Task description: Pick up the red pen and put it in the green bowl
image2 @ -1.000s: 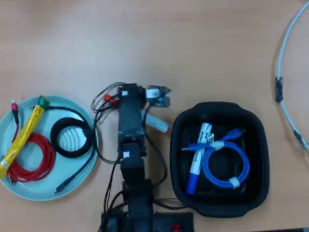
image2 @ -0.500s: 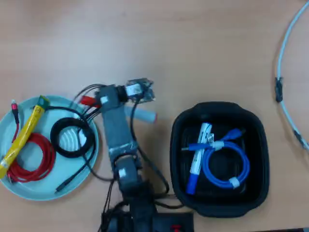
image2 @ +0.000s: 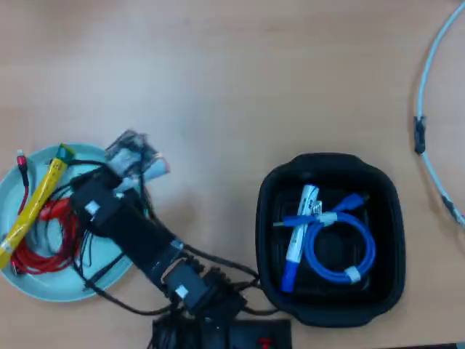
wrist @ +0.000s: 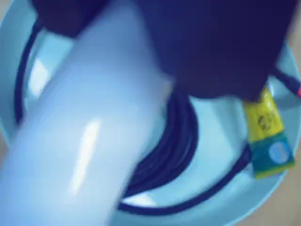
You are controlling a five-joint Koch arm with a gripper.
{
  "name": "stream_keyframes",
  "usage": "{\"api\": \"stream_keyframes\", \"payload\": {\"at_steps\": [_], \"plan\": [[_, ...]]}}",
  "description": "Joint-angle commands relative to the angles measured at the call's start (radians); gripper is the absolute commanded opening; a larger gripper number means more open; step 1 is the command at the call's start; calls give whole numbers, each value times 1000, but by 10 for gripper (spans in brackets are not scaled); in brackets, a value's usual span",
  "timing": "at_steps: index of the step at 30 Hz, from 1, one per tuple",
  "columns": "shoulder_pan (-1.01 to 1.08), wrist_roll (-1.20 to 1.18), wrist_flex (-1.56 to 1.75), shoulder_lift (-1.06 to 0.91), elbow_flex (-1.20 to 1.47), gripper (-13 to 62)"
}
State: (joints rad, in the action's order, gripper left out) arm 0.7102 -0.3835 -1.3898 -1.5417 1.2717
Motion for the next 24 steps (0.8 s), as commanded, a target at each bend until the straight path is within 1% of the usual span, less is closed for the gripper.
{"api": "stream_keyframes", "payload": {"at_steps": [1, 8, 14, 17, 21, 24], "plan": [[-86, 11, 153, -46, -94, -67], [-245, 14, 319, 80, -75, -67], [-295, 60, 466, 132, -12, -67], [-298, 61, 588, 129, 126, -67], [-307, 64, 877, 104, 420, -67], [-310, 63, 1034, 48, 560, -66]]}}
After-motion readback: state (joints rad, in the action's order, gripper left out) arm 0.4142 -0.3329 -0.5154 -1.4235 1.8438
